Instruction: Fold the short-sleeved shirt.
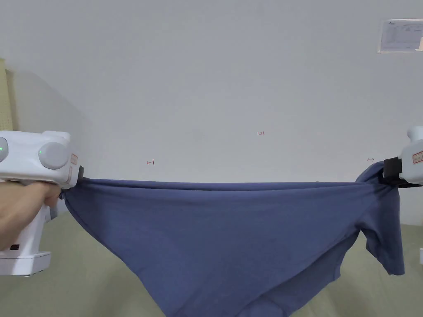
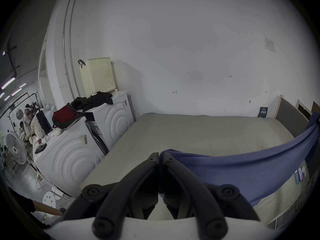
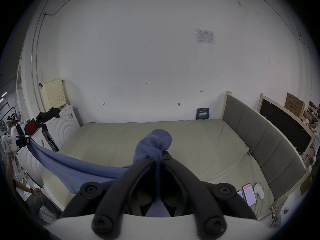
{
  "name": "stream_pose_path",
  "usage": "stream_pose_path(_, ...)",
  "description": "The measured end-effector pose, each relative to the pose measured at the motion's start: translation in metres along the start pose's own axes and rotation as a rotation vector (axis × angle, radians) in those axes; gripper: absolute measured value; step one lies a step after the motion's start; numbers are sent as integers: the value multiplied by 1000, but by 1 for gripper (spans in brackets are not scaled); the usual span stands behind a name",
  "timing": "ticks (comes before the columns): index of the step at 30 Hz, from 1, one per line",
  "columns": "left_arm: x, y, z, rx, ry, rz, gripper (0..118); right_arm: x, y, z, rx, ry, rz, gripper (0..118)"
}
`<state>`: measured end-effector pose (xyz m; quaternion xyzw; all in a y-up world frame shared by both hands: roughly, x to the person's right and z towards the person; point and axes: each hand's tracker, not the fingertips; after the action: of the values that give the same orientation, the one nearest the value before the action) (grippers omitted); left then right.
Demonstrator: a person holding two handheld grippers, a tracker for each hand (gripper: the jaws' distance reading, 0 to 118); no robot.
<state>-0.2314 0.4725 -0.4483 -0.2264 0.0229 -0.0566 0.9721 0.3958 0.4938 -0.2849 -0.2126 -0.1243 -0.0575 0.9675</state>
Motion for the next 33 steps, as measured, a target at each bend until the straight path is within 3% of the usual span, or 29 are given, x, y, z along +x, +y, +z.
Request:
stream_pose_path(4,15,8,-5,-42,-30,89,0,-6,16,-28,-4,-28,24,5)
stream_pose_path(8,26,29,-31,-10,42,-16,0,-14,34,-53,0,-42,45,5)
stream_pose_path(19,55,92,-115,-5,74,14,0,-24,97,-153,25,-83,79,5)
stream_pose_path(25,72,114,-162,37,103,11,0,-18,112,-215,27,-79,15,5)
stream_pose_path(33,100,100,-219,5,133,-5,0,-27,97,-279,2,-102,21,5)
